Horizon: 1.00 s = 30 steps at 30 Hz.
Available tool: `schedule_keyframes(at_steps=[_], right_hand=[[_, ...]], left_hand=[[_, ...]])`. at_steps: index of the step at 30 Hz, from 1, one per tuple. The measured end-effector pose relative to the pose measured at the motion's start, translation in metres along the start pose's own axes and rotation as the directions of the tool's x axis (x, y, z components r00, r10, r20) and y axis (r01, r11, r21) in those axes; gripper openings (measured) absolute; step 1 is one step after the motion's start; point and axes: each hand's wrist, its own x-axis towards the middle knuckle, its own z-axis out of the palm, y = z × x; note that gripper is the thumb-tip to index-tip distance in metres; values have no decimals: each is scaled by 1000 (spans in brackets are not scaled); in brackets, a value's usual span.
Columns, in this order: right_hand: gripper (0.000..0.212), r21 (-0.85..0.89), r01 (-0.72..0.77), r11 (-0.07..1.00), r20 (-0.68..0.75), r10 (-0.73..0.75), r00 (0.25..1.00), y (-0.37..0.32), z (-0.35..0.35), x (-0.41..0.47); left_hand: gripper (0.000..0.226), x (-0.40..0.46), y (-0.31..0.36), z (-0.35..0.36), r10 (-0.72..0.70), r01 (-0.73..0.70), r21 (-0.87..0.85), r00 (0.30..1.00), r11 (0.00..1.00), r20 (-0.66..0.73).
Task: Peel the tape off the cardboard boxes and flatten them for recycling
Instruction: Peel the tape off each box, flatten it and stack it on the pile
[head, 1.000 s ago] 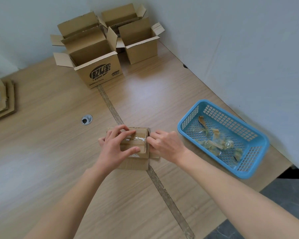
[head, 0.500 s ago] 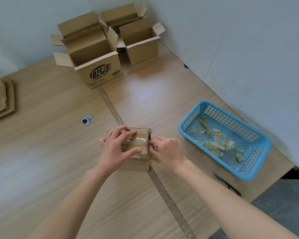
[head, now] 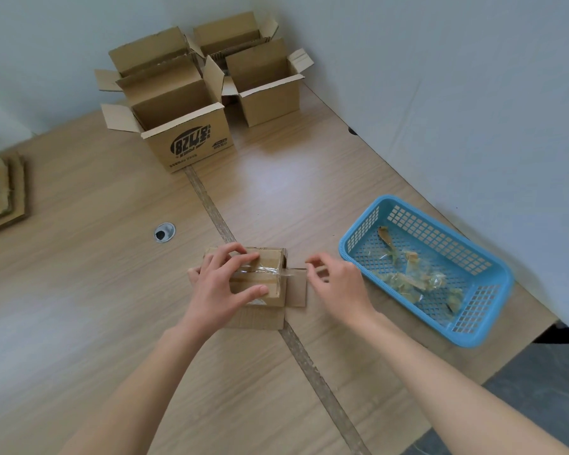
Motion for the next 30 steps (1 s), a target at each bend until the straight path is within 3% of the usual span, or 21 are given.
schedule_keyframes(at_steps=[3,6,9,11,15,19,22,27,29,30], right_hand=[[37,280,-423,862,333,326,885,-4,10,1],[32,457,-585,670,441,400,803,-13,22,12],[11,495,-599,629,414,436,799,-13,26,20],[7,445,-571,690,366,441,819,-13,26,19],[12,252,-298,921,173,260,950,-23,12,12],[7,395,-170,903,74,153,985,-35,-3,1],[6,509,-188,840,98,160,982,-40,-9,3],[15,626,-369,687,173,339,925,-40,-11,9],[22,556,-392,733,136,385,913,-41,-6,9],[38,477,-408,778,124,400,908,-43,-5,10]], left_hand=[[64,1,0,0,-6,6,21,1000,1000,-13],[64,0,1,2,-2,3,40,1000,999,-14],[64,0,1,1,3,-2,61,1000,998,-19],[63,-1,0,2,6,-4,75,1000,997,-24],[59,-1,2,1,-26,27,61,999,998,-27],[61,1,7,0,-35,36,90,999,995,-21],[60,0,9,1,-53,55,90,998,994,-27],[61,-3,11,1,-67,69,72,997,995,-29],[63,-3,12,1,-67,69,63,997,996,-27],[63,-3,12,1,-67,68,63,997,996,-27]])
